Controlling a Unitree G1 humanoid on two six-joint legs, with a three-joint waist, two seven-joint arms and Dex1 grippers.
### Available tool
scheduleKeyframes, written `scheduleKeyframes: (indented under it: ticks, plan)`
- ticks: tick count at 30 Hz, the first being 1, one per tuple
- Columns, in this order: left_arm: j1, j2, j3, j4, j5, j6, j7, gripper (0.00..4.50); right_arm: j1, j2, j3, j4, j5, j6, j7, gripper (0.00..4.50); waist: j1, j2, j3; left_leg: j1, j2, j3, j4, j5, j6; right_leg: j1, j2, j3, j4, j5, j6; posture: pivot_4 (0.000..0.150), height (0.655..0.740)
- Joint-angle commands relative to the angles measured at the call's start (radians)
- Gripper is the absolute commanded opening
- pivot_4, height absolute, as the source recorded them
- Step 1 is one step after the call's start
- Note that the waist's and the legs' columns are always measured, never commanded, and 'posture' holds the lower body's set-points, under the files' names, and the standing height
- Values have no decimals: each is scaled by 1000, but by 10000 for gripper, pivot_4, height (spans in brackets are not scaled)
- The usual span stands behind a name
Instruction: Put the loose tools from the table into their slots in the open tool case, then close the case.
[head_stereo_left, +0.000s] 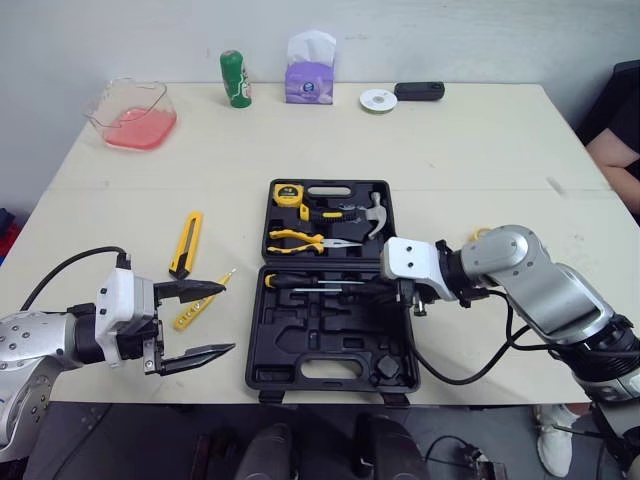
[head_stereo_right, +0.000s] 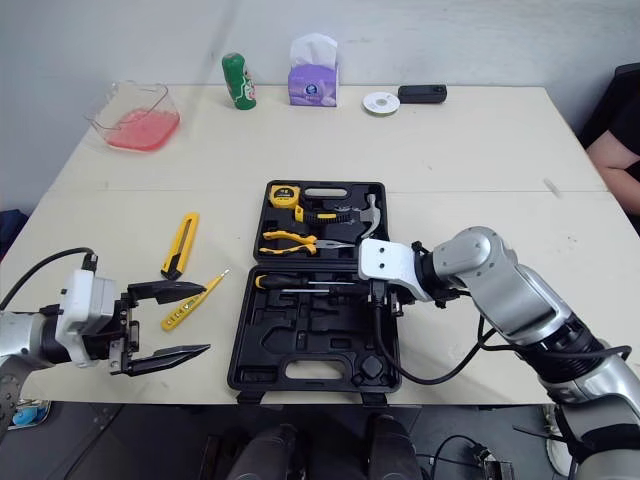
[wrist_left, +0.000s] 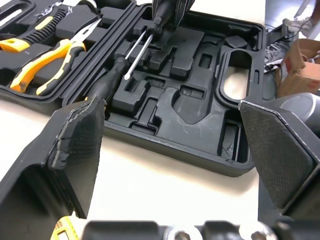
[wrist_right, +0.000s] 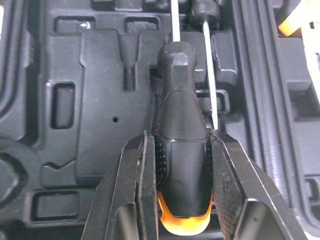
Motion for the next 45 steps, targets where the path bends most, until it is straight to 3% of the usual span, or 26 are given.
scheduleKeyframes:
  ticks: [1,26,28,30,33,39,45]
  plan:
    - [10,-1,32,-32,-16,-1,9,45000,-16,9,9,-15,-19,-20,18,10188,0,0,0,0,0,0,0,0,0,0,0,0,0,0,0,1500,7400]
    - [26,-2,21,-30,-5,-4,27,45000,-33,44,71,-24,-102,73,46,10188,-1,-1,0,0,0,0,0,0,0,0,0,0,1,0,0,1500,7400]
    - [28,-3,22,-33,-6,-2,31,45000,-35,46,69,-20,-102,70,46,20283,-1,-1,0,0,0,0,0,0,0,0,0,0,1,0,0,1500,7400]
    - [31,-2,23,-34,-6,-2,31,45000,-39,50,63,-16,-101,58,46,27581,-1,-1,-1,0,0,0,0,0,0,0,0,0,1,0,0,1500,7400]
    - [35,-2,25,-36,-8,-1,33,45000,-44,60,37,-17,-79,43,49,43240,-2,-1,-1,1,0,0,0,0,0,0,0,0,1,0,0,1500,7400]
    - [36,-2,33,-38,-20,1,33,45000,-26,-5,-59,-21,-9,-30,128,44259,2,-1,0,0,0,0,0,0,0,0,0,0,0,0,0,1500,7400]
    - [23,-8,34,-28,-29,-3,35,45000,102,87,-233,33,153,-228,137,44259,1,-2,-1,0,0,0,0,0,0,1,0,0,0,0,0,1500,7400]
